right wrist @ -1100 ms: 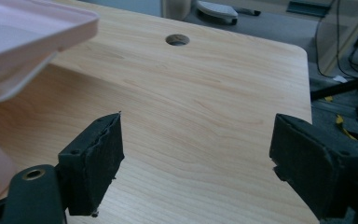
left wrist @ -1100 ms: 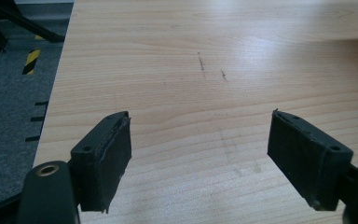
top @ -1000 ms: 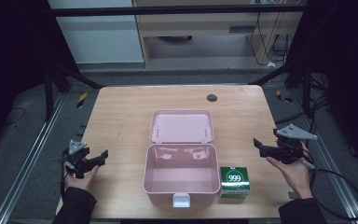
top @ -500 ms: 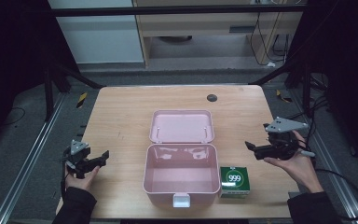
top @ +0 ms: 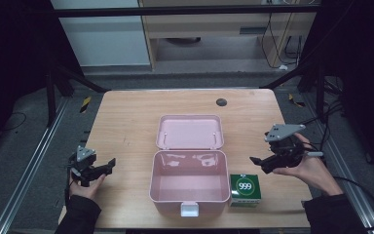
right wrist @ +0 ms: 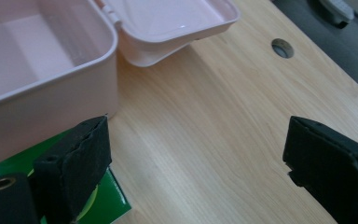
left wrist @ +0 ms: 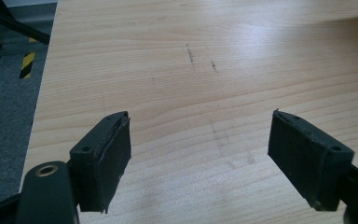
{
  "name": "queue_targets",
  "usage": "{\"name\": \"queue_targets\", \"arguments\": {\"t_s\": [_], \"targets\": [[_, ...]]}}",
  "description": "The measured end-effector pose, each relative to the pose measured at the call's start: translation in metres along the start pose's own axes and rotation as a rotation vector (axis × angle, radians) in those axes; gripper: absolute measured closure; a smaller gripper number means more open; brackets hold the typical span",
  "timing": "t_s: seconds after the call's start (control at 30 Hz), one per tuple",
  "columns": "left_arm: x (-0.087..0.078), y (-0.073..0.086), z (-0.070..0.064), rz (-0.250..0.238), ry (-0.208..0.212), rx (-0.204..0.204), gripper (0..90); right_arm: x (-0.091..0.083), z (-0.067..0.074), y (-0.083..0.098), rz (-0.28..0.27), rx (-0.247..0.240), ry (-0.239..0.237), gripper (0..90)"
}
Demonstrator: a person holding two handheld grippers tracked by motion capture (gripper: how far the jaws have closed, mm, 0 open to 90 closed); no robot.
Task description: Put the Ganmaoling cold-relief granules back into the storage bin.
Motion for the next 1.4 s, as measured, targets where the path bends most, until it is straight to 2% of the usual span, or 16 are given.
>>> {"name": "queue_targets", "arguments": {"t_s": [0.37,0.4,0.43,0.7,0.93,1.07,1.17,1.4], "targets": [[0.001,0.0,-0.002,0.01,-0.005,0.019,20.3,0.007,0.021,0.004,0.111,-0.138,-0.076,6.1],[0.001,0.0,-0.002,0.01,-0.005,0.019,20.2,0.007,0.021,0.004,0.111,-0.138,-0.076,6.1],[0.001,0.0,-0.002,0.012,-0.006,0.021,20.2,0.009,0.024,0.005,0.132,-0.17,-0.081,6.0],[0.002,0.0,-0.003,0.014,-0.008,0.027,20.2,0.014,0.036,0.008,0.178,-0.214,-0.121,5.3],[0.002,0.0,-0.004,0.015,-0.009,0.031,20.1,0.021,0.047,0.012,0.221,-0.272,-0.154,4.7],[0.002,0.0,-0.004,0.017,-0.01,0.035,20.1,0.025,0.052,0.014,0.238,-0.28,-0.176,4.5],[0.002,0.0,-0.004,0.018,-0.01,0.036,20.1,0.031,0.058,0.017,0.272,-0.304,-0.2,4.1],[0.002,0.0,-0.004,0.018,-0.011,0.037,20.1,0.041,0.065,0.02,0.308,-0.33,-0.217,4.0]]}}
Point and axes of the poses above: each handheld gripper's, and its own axes: x roughly forward along the jaws, y roughly out of its underside, z roughly to its left, the point moved 6 cm from there along x, roughly forward along the jaws, and after that the axes turned 15 degrees about z, right-handed, at the moved point
